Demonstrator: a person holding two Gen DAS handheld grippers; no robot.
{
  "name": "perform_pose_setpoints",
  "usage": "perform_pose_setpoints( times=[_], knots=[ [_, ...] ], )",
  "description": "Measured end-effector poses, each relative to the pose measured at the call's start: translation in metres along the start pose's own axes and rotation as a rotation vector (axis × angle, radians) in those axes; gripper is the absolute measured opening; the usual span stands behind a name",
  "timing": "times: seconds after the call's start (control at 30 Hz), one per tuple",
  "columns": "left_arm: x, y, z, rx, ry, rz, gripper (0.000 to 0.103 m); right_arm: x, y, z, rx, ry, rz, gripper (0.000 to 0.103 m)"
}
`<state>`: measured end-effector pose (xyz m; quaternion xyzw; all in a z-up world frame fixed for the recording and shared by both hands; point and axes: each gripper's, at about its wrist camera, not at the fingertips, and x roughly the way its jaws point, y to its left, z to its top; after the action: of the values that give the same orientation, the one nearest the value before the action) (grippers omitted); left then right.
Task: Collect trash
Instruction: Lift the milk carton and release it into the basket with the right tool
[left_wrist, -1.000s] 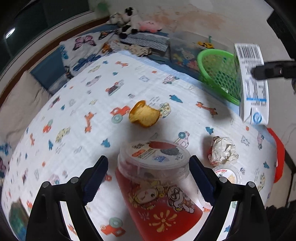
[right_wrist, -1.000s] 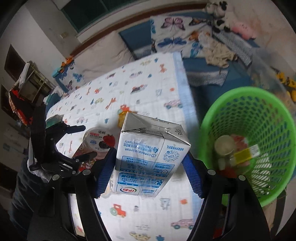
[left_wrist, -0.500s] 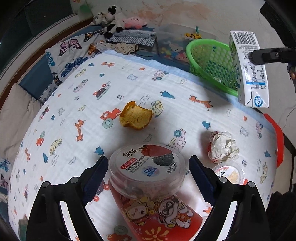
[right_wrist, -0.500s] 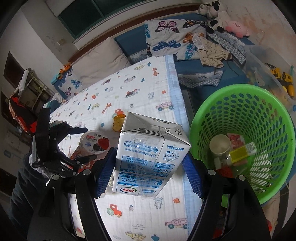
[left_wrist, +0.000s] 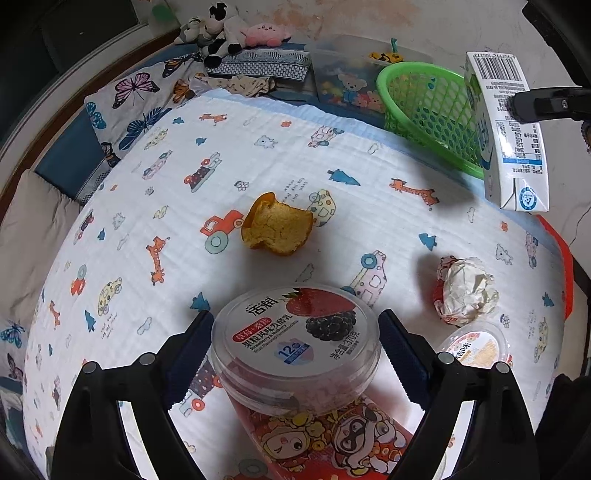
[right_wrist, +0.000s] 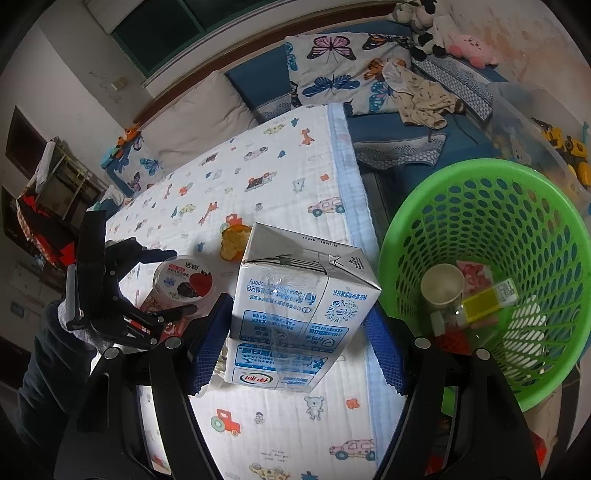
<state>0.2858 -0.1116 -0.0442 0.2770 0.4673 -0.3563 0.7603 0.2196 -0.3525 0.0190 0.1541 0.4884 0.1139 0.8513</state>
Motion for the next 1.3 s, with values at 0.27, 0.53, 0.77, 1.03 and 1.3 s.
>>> perform_pose_setpoints(
  times=[0.27,0.53,0.77,1.03,1.3],
  knots=[
    [0.003,0.0,0.001,-0.003,0.004,0.005,0.087,0.002,-0.004,-0.002,0.007,0.005,0.006,0.071],
    [-0.004,0.003,-0.002,-0.03,-0.041,0.033,0.086,-0.001,-0.009,-0.005,0.024,-0.004,0.011,0.071],
    [-0.038,0.006,0.005,-0.096,-0.136,0.04,0.086,-0.017,-0.022,-0.006,0.045,-0.054,-0.009,0.071],
    [-0.069,-0.013,0.037,-0.174,-0.221,-0.007,0.086,-0.045,-0.055,-0.009,0.081,-0.147,-0.115,0.071],
    [-0.069,-0.051,0.083,-0.198,-0.271,-0.078,0.086,-0.035,-0.107,-0.02,0.057,-0.176,-0.387,0.071]
  ],
)
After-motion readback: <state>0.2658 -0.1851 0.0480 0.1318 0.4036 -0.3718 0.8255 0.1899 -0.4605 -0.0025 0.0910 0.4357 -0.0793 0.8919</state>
